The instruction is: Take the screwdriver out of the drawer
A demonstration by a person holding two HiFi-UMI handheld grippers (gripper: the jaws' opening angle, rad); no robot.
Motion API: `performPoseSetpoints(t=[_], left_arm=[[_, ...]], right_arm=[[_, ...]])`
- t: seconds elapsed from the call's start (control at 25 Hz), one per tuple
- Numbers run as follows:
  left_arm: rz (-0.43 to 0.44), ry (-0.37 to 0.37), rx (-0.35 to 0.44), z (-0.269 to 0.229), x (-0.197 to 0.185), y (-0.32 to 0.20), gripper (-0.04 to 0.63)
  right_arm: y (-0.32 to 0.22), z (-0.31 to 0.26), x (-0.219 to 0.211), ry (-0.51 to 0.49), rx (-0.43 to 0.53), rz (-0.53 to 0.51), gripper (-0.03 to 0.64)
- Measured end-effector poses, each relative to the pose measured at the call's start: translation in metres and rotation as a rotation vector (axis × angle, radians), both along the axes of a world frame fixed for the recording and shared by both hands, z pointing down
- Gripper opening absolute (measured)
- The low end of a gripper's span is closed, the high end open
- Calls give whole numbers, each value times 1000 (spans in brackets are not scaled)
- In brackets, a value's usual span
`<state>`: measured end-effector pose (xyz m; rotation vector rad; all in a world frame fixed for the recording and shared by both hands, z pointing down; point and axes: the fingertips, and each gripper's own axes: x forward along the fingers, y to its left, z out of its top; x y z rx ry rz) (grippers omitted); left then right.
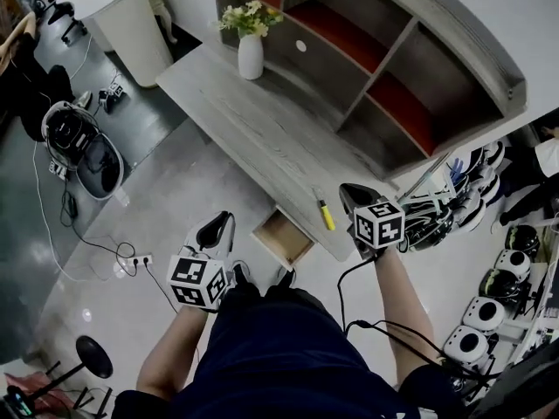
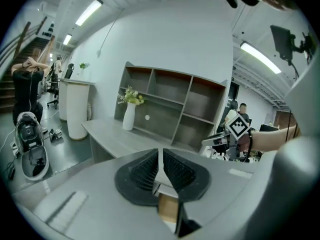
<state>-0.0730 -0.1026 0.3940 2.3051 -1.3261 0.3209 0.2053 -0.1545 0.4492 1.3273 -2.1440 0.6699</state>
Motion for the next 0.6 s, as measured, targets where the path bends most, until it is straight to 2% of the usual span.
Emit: performPoseSetpoints(t=[0.36,0.44,0.6], left_arm=[[117,-4,205,-83,57,-28,32],[147,1,250,-103,74,-26,32],[197,10,321,-134,103,-17,32]], right_arm=[[28,-168,6,-119,438,117,6],[41,-191,8,-144,514,146,6],[65,-219,18,-126,626,179,6]])
